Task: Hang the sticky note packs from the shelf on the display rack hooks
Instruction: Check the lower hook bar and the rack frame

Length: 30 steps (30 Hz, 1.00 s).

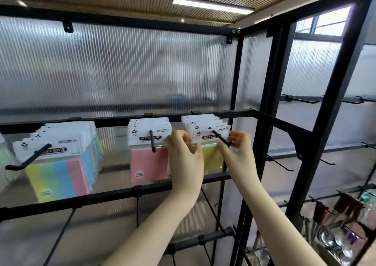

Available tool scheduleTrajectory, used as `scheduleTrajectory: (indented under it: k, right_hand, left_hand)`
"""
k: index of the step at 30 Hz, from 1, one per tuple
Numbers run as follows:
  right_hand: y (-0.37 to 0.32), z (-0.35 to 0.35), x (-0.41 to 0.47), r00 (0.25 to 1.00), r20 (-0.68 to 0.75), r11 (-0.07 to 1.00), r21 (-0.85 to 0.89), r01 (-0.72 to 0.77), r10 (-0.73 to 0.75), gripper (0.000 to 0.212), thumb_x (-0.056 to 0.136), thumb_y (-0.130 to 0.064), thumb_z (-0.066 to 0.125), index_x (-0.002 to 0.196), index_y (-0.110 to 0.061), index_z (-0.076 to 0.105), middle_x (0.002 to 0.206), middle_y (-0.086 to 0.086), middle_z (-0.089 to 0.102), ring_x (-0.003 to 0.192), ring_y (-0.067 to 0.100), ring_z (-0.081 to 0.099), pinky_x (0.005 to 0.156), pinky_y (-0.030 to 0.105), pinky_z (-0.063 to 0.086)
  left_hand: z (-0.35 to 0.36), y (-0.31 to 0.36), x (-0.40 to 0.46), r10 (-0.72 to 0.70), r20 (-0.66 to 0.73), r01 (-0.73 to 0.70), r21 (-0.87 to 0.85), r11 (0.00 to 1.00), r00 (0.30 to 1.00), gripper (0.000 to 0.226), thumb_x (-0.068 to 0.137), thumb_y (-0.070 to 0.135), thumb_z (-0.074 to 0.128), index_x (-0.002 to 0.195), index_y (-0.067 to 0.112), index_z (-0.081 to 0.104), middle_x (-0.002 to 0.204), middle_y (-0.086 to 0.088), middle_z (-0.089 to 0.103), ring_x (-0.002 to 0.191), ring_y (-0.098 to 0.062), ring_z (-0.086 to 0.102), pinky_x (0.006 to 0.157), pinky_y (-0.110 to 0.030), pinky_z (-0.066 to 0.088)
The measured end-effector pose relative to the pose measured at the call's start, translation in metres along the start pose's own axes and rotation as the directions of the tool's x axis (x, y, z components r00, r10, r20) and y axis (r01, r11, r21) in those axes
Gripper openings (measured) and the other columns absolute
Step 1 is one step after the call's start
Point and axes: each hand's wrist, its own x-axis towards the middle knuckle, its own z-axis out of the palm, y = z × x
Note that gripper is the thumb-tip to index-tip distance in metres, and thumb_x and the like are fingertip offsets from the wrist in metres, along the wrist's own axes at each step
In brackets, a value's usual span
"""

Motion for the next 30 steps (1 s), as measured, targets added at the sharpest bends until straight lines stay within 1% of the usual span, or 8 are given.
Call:
scheduleTrajectory:
  k: [2,6,10,15,21,23,26,30]
  right_hand:
    - [0.005,0.005,0.002,0.999,0.000,0.999,-0.013,-0.036,0.036,0.030,0.089,-0.023,0.065,0.114,-0.021,0.047,0.101,-0.019,0.051,0.095,0.001,0.053,0.077,0.014,0.043]
    - [0.011,0.014,0.005,0.996,0.015,0.996,0.007,-0.092,0.091,0.024,0.092,-0.023,0.061,0.111,-0.022,0.047,0.100,-0.015,0.056,0.093,0.001,0.055,0.073,0.014,0.041]
    - [0.017,0.021,0.004,0.990,0.032,0.991,0.009,-0.136,0.136,0.018,0.095,-0.030,0.055,0.109,-0.019,0.049,0.101,-0.004,0.061,0.094,0.011,0.058,0.071,0.020,0.041]
    - [0.021,0.027,0.000,0.990,0.029,0.989,-0.044,-0.139,0.141,0.032,0.098,-0.036,0.047,0.111,-0.008,0.054,0.101,0.004,0.063,0.091,0.018,0.060,0.078,0.032,0.046]
    - [0.028,0.029,-0.020,0.989,0.019,0.983,-0.118,-0.143,0.146,0.027,0.098,-0.036,0.049,0.108,-0.011,0.049,0.093,-0.005,0.057,0.080,0.005,0.055,0.064,0.018,0.039]
    - [0.031,0.030,-0.029,0.979,-0.005,0.966,-0.161,-0.202,0.204,0.025,0.097,-0.033,0.051,0.105,-0.010,0.047,0.083,-0.007,0.053,0.071,0.001,0.050,0.056,0.017,0.035]
    - [0.036,0.035,-0.043,0.933,0.049,0.911,-0.242,-0.335,0.356,0.021,0.098,-0.028,0.049,0.087,-0.010,0.045,0.067,0.000,0.044,0.057,0.014,0.041,0.051,0.027,0.030]
    - [0.025,0.049,-0.068,0.874,0.092,0.839,-0.342,-0.423,0.477,0.038,0.098,-0.020,0.045,0.062,-0.006,0.046,0.061,0.010,0.049,0.073,0.032,0.058,0.064,0.034,0.037]
  left_hand:
    - [0.003,-0.003,-0.002,0.047,-0.028,-0.046,0.060,0.997,0.998,0.021,0.080,-0.005,0.064,0.087,0.006,0.048,0.088,-0.002,0.045,0.079,-0.005,0.034,0.075,-0.004,0.031]
    - [0.005,-0.009,-0.002,0.117,0.018,-0.118,0.122,0.985,0.993,0.013,0.083,-0.005,0.061,0.091,0.005,0.058,0.091,0.000,0.050,0.090,-0.020,0.052,0.082,-0.025,0.043]
    - [-0.002,-0.011,-0.007,0.149,0.096,-0.166,0.204,0.965,0.984,0.042,0.077,-0.013,0.055,0.112,0.008,0.064,0.106,-0.006,0.058,0.104,-0.025,0.055,0.095,-0.035,0.045]
    - [-0.014,-0.014,-0.016,0.197,0.228,-0.253,0.247,0.935,0.953,0.050,0.075,-0.009,0.058,0.121,0.008,0.060,0.123,-0.004,0.057,0.115,-0.024,0.053,0.103,-0.038,0.043]
    - [-0.039,-0.024,-0.026,0.210,0.452,-0.345,0.240,0.907,0.867,0.044,0.086,-0.002,0.053,0.129,0.009,0.055,0.140,-0.003,0.048,0.130,-0.021,0.042,0.110,-0.039,0.037]
    - [-0.052,-0.027,-0.030,0.198,0.518,-0.358,0.231,0.905,0.832,0.041,0.089,0.001,0.050,0.128,0.012,0.057,0.136,-0.001,0.053,0.125,-0.019,0.048,0.106,-0.036,0.041]
    - [-0.073,-0.034,-0.033,0.130,0.622,-0.356,0.256,0.899,0.773,0.034,0.093,0.009,0.046,0.122,0.019,0.060,0.124,0.003,0.060,0.109,-0.019,0.058,0.088,-0.035,0.049]
    - [-0.108,-0.048,-0.031,-0.012,0.715,-0.356,0.362,0.861,0.699,0.030,0.098,0.022,0.040,0.120,0.026,0.059,0.122,0.003,0.061,0.109,-0.022,0.059,0.084,-0.037,0.046]
